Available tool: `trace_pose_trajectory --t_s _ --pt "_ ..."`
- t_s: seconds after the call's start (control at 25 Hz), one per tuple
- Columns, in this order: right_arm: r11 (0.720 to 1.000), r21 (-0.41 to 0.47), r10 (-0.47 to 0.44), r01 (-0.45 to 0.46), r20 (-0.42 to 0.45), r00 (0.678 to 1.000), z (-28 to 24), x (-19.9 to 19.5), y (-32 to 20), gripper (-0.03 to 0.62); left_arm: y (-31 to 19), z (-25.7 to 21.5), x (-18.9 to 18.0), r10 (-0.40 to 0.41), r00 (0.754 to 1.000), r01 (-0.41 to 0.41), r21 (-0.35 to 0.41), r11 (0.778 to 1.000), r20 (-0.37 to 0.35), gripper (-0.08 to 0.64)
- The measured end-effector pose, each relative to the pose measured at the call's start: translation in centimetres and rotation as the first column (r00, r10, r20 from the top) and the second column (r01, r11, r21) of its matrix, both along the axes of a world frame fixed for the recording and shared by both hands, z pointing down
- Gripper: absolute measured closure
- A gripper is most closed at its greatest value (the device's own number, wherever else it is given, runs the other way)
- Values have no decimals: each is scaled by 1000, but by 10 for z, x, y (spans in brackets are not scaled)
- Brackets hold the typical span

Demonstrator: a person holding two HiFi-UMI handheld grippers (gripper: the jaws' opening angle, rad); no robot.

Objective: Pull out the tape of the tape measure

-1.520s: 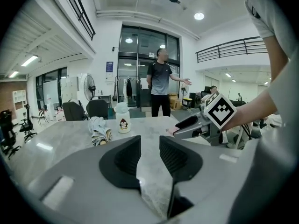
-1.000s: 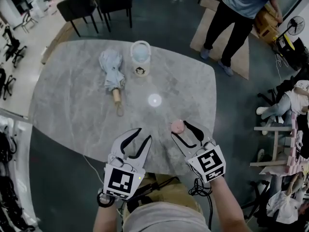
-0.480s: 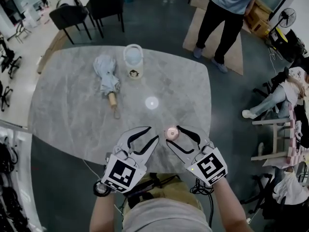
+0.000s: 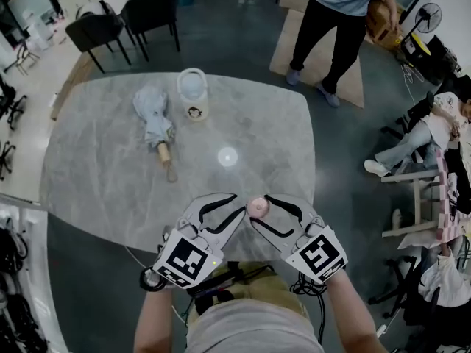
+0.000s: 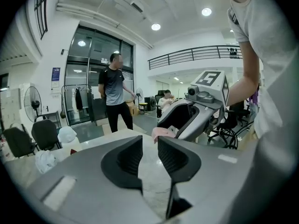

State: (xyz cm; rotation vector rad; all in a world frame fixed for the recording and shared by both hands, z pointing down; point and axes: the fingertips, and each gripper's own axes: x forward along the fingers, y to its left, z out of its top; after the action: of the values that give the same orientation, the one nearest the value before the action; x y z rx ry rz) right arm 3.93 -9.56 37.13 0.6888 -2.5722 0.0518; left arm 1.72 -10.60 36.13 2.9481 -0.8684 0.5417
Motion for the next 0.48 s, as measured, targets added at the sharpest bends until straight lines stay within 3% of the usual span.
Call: trace_pose_trajectory --t_s 0.48 --pt "1000 1 -27 27 0 1000 -1 5 4 379 11 0 14 93 996 -93 3 996 4 515"
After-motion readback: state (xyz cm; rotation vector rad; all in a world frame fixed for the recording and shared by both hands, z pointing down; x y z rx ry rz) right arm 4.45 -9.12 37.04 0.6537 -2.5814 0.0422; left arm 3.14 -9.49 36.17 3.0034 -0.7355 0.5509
